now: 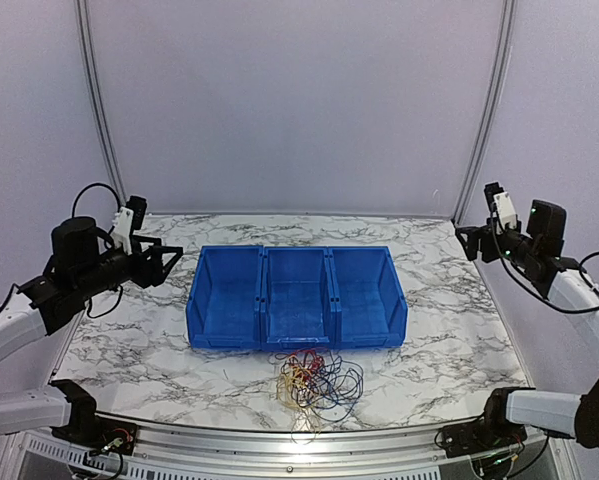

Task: Untangle the cables

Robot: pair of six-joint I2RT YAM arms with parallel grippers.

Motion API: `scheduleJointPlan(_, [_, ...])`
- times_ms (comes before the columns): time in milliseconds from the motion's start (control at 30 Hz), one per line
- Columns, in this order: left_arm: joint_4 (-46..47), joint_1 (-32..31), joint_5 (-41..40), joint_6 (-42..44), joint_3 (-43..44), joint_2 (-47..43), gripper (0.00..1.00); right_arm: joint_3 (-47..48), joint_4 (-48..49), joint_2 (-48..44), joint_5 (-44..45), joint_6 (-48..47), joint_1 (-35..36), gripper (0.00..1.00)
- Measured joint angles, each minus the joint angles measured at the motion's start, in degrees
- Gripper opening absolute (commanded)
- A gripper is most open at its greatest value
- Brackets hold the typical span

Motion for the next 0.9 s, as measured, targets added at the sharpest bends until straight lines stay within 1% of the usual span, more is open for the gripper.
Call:
scheduleJointPlan(100, [-0.24,-1.88,2.08,0.11,0.7,1.53,0.67,0.07,-1.18,-0.2,-4.52,-1.42,-0.13,0.99])
scheduleJointPlan(133, [-0.35,-2.91,2.64,0.22,1.22,2.32,0.62,0.22,-1.97,-0.2,-7.06,-2.56,-0.15,0.98])
scheduleJointPlan(167, [-0.55,-3.96,3.06,0.37,1.79,3.08,0.57,0.5,-3.06,-0.11,-9.81,-4.04,-0.09,0.94])
scheduleJointPlan(200, [-0.94,-5.31,3.39,0.7,2.56,3.93,0.55,0.9,-4.24,0.07,-12.35,-5.55,0.28,0.91])
scheduleJointPlan(267, [-2.16,-8.52,4.13,1.31,4.37,5.7,0.54,2.54,-6.71,1.03,-14.64,-8.39,2.73,0.84])
scheduleJointPlan(300, [-3.13,-10.4,4.46,1.42,5.57,6.69,0.54,3.52,-7.72,1.7,-14.95,-9.75,4.81,0.82])
scheduleJointPlan(400, [-5.68,-16.94,4.02,1.73,8.98,10.1,0.55,7.23,-11.37,4.55,-14.16,-14.62,16.83,0.73])
scheduleJointPlan(467, [-6.62,-21.44,3.43,1.64,10.36,11.96,0.55,8.33,-13.46,5.7,-13.05,-17.79,24.81,0.65])
scheduleJointPlan(500, [-6.82,-23.78,3.02,1.4,10.78,12.98,0.54,8.44,-14.25,6.01,-12.92,-18.97,27.36,0.61])
scheduleJointPlan(533, [-7.32,-25.99,2.69,1.16,11.26,14.1,0.53,8.46,-15.34,6.43,-12.59,-20.65,30.51,0.54])
scheduleJointPlan(567, [-7.69,-28.15,2.25,0.85,11.69,15.23,0.52,8.48,-16.7,7.15,-12.26,-22.14,33.64,0.51])
scheduleJointPlan(600, [-7.96,-29.73,1.77,0.52,12.02,16.26,0.52,8.48,-17.49,7.8,-11.96,-23.65,35.34,0.44])
scheduleJointPlan(700, [-8.35,-35.15,-0.17,-1.36,13.03,20.11,0.5,8.44,-19.54,11.26,-10.23,-26.36,41.81,0.35])
scheduleJointPlan(833, [-8.11,-39.71,-2.16,-4.57,13.03,23.89,0.5,7.78,-20.31,16.31,-7.58,-28.52,49.59,0.33])
scheduleJointPlan(900, [-7.1,-40.85,-2.82,-6.14,12.44,24.5,0.5,7.1,-20.28,18.18,-6.29,-28.98,52.46,0.33])
